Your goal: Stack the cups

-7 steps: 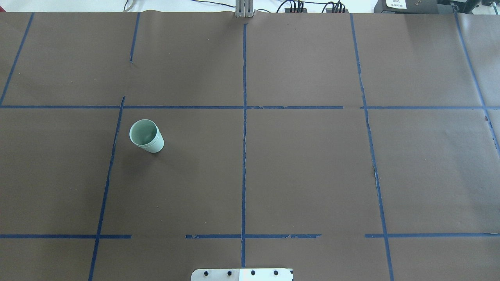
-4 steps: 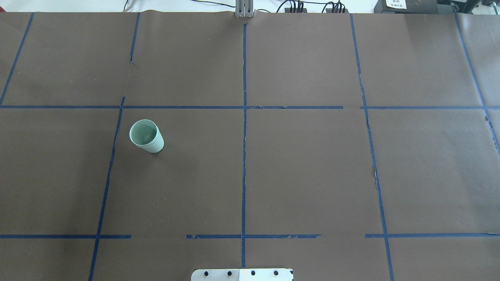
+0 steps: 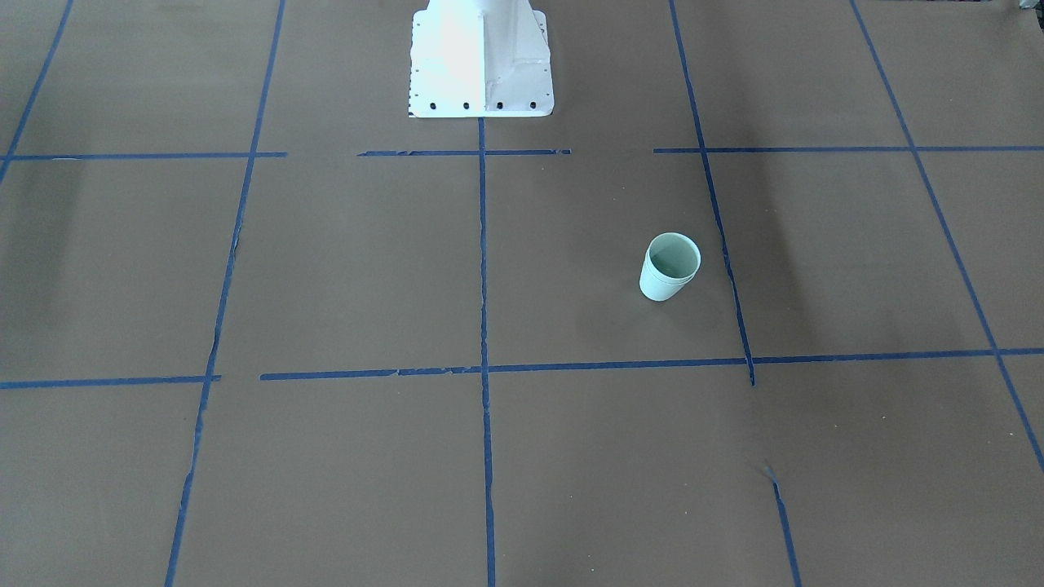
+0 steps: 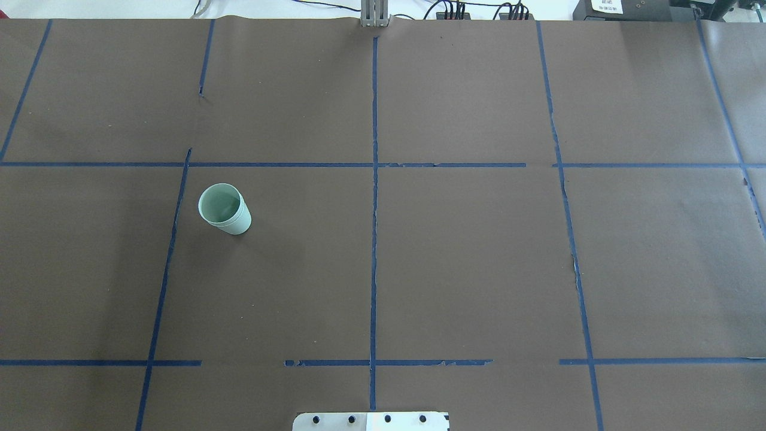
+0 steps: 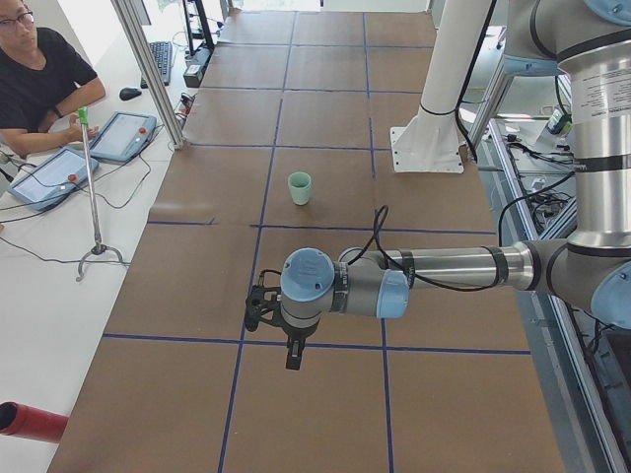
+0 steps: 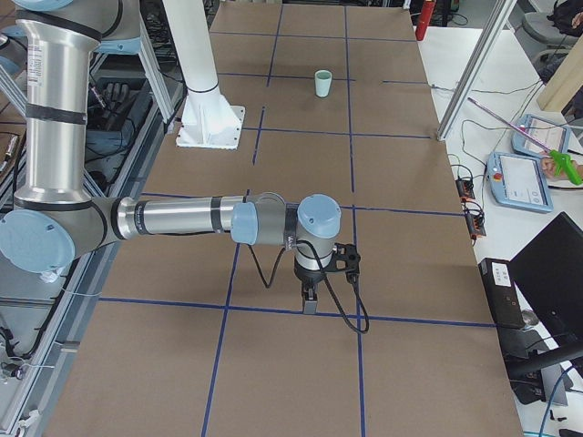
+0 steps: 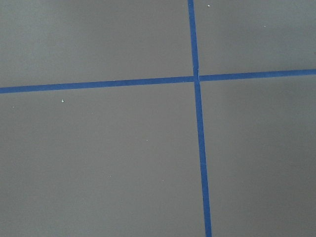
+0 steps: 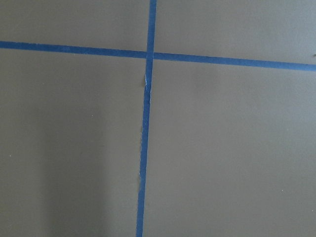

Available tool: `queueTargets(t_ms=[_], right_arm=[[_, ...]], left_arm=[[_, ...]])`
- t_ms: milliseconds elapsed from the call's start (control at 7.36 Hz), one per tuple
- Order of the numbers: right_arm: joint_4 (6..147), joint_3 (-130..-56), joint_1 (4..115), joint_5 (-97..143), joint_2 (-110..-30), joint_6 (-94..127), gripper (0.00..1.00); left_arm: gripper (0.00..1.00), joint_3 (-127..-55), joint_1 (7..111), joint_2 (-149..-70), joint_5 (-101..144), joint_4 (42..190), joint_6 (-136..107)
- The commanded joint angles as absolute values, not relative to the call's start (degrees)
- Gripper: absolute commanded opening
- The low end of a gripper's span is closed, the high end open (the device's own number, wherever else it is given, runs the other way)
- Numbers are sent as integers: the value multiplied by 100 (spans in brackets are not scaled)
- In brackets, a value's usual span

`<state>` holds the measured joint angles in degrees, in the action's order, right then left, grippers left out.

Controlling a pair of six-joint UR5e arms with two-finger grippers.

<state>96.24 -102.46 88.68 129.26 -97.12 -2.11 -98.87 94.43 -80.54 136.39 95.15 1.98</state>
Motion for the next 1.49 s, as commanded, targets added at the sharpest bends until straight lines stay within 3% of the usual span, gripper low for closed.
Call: queueTargets(t_ms=[0, 679, 1358], right_arm=[[9624, -10248, 8868, 12920, -9712, -211, 100], [9624, -10248, 8868, 12920, -9712, -211, 100], [9624, -10248, 8868, 12920, -9712, -211, 100]], left_arm=[[100, -10455, 9439, -8156, 13632, 8557, 167], [100, -10433, 9334, -8183, 13588, 8578, 229], [100, -9783, 9229, -8253, 13571, 9454, 202]])
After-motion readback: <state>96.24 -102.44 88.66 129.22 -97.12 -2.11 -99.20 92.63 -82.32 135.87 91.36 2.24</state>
